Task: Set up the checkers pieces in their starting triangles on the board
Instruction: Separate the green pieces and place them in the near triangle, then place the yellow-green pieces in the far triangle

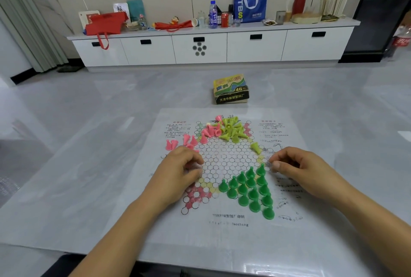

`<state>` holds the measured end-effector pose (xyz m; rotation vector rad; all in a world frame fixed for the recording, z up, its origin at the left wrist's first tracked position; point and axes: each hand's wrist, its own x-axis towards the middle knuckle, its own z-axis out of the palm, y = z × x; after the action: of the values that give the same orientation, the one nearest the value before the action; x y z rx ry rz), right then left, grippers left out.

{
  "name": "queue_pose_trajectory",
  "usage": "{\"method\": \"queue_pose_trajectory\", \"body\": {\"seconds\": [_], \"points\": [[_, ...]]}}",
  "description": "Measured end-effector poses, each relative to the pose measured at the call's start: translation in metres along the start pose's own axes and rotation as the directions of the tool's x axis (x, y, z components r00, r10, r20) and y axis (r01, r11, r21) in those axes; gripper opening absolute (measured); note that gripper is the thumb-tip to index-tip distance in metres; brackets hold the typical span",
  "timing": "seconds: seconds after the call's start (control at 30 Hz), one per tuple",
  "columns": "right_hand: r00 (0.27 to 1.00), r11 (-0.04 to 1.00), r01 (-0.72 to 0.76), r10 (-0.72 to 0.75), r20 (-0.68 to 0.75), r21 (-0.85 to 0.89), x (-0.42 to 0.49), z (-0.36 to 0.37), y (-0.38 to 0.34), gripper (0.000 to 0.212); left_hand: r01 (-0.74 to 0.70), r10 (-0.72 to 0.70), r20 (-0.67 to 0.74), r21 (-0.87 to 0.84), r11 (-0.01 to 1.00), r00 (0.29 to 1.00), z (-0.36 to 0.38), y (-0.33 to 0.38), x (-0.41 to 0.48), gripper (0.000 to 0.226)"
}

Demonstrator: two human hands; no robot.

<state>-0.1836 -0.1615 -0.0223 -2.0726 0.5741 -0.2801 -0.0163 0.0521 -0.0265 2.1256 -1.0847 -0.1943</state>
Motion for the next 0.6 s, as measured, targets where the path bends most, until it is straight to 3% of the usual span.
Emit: {"method": "queue_pose_trajectory", "body": {"seconds": [0.17, 0.3, 0.37, 0.4, 0.5, 0.6], "points": [[1.0, 1.0, 0.012, -0.013, -0.024, -0.013, 0.001, 0.0, 0.003, 0.007, -0.06, 0.067, -0.051, 0.127, 0.99, 0.996, 0.01, -0.012, 0.013, 0.013], [1.0, 1.0, -0.001, 0.0, 0.012, 0.027, 0.001, -0.003, 0.003, 0.007, -0.1, 0.13, -0.26, 0.125, 0.987, 0.957, 0.011, -0.012, 0.012, 0.021], [1.0, 0.999, -0.006, 0.005, 0.02, 0.036, 0.0, -0.004, 0.001, 0.007, -0.022, 0.104, -0.407, 0.202, 0.979, 0.908, 0.01, -0.012, 0.011, 0.021], [1.0, 0.999, -0.007, 0.006, 0.025, 0.04, 0.0, -0.005, 0.0, 0.007, 0.085, 0.029, -0.454, 0.228, 0.97, 0.89, 0.01, -0.012, 0.011, 0.026], [0.999, 0.999, -0.022, 0.02, 0.039, 0.048, -0.003, -0.007, -0.003, 0.008, 0.4, -0.306, -0.387, 0.189, 0.897, 0.87, 0.008, -0.012, 0.013, 0.065], [0.999, 0.999, -0.03, 0.028, 0.04, 0.031, -0.004, -0.007, -0.005, 0.008, 0.376, -0.327, -0.194, 0.338, 0.863, 0.925, 0.013, -0.013, 0.018, 0.085]]}}
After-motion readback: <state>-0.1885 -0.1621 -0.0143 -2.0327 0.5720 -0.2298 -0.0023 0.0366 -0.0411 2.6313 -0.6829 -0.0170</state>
